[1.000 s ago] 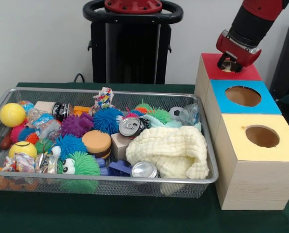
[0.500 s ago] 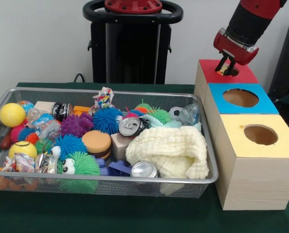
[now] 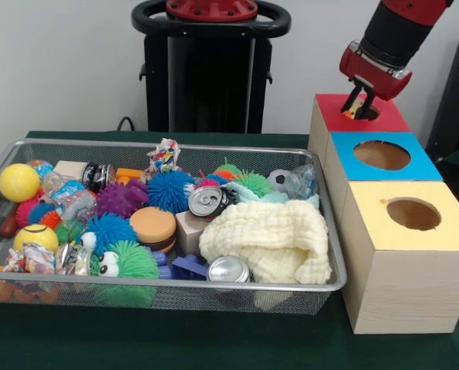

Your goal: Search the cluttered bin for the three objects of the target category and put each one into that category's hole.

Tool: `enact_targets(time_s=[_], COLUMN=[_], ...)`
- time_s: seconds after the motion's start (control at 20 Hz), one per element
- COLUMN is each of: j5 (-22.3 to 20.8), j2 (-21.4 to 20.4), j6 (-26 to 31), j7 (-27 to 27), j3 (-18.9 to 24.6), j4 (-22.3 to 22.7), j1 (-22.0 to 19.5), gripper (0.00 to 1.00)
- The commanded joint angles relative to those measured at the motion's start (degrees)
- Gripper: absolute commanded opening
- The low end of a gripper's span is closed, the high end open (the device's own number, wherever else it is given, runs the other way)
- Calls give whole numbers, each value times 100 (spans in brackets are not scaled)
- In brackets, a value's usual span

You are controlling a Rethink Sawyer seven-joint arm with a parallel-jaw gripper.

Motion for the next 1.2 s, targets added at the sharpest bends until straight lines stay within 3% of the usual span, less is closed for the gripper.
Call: enact_targets(time_s=[0.05,0.45,0.5,0.8,1.2], j5=[-596,-531,-514,-471,-583], j2=[-492,-542,-556,-491,-524], j6=[-418,-456,-438,-536,-482], j7=[12,51,30,288,209], j3=[-266,-212,-186,-320,-291], j4=[189,267,291,278,252], j1=[-354,-443,-468,-344,-374], gripper=[0,0,100,100,100])
